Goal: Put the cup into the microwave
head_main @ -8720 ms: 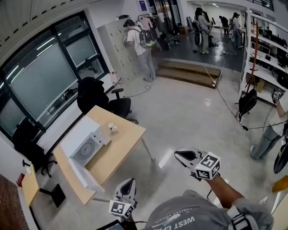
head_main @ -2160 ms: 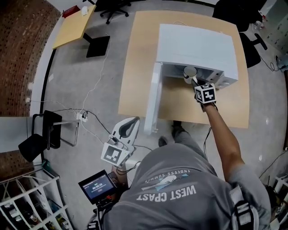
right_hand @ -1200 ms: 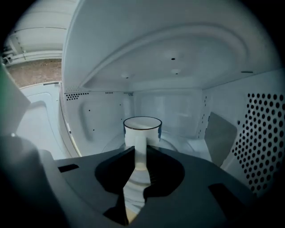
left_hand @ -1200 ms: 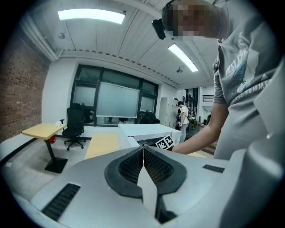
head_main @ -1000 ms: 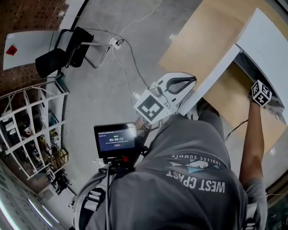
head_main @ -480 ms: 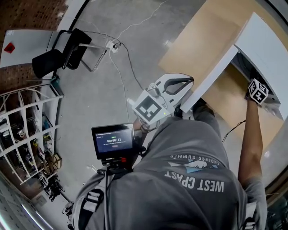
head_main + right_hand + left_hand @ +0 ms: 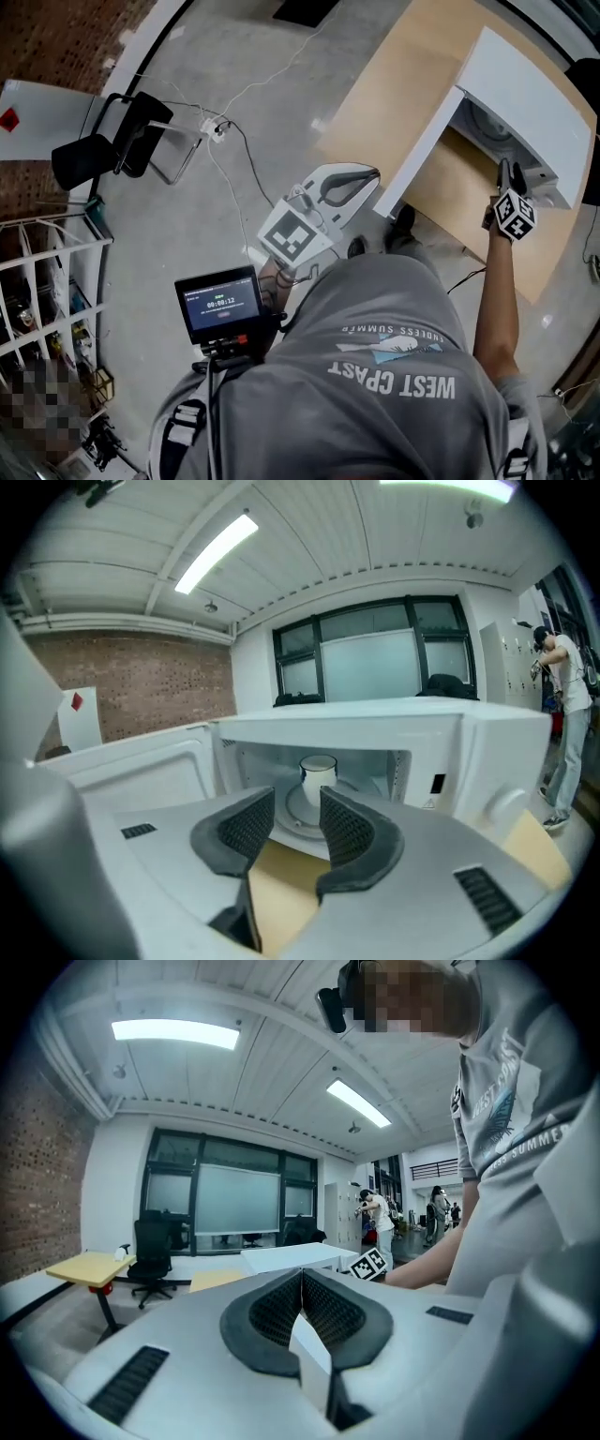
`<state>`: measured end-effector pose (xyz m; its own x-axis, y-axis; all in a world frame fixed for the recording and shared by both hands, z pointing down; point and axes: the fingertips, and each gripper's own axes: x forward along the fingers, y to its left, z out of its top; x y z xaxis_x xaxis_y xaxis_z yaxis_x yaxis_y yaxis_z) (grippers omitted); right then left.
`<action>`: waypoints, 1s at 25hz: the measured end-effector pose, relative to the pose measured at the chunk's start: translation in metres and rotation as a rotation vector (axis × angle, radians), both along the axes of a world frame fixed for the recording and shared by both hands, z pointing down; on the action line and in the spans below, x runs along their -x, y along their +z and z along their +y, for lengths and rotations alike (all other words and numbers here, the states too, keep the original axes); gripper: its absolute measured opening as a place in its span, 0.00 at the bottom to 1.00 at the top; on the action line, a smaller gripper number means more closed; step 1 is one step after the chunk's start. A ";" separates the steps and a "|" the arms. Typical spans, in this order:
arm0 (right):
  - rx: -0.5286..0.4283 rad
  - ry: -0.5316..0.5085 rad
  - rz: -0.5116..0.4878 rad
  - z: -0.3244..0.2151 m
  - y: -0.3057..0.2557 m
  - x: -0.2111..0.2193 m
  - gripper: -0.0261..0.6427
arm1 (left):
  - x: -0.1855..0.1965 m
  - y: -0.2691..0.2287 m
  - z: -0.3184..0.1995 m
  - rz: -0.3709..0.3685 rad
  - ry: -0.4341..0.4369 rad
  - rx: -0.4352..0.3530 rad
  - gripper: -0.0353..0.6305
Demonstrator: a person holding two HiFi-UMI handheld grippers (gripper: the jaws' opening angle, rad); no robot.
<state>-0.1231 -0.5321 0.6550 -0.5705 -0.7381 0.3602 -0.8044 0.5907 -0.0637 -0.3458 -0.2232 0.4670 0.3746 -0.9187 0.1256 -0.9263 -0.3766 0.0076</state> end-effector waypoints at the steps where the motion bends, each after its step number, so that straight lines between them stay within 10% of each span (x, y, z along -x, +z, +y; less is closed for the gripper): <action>1: -0.026 0.009 -0.022 0.009 -0.011 -0.008 0.26 | -0.004 0.001 0.003 -0.013 0.021 -0.014 0.09; 5: -0.099 0.009 -0.105 0.066 -0.043 -0.029 0.08 | -0.014 0.020 0.032 -0.033 0.077 -0.024 0.09; 25: -0.362 -0.081 -0.099 0.338 -0.264 -0.186 0.07 | -0.207 -0.006 0.113 0.015 0.448 -0.037 0.09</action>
